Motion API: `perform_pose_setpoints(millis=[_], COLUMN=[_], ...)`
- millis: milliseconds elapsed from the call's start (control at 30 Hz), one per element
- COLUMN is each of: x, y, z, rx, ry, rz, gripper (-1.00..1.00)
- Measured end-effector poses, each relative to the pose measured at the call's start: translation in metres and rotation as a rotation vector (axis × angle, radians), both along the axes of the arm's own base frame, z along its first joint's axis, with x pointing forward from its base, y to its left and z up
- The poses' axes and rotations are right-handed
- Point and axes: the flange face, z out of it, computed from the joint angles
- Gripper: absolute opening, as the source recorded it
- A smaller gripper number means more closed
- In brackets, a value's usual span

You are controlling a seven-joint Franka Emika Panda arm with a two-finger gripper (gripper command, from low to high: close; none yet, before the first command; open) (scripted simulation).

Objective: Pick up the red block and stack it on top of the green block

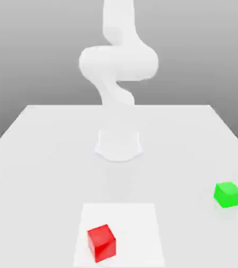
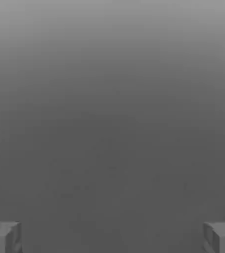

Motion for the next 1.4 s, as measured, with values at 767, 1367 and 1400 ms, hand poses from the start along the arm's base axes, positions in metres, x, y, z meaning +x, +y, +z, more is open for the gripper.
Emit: perform_pose_setpoints(millis=[767, 1367, 1400], x=[0.09, 0.08, 0.08], y=[-0.021, -0.03, -0.03], z=[-0.425, -0.506, -0.496], rx=[-0.145, -0.209, -0.209], ry=[0.637, 0.697, 0.696], rz=[0.357, 0.384, 0.384], gripper=[0.0, -1.0, -1.0])
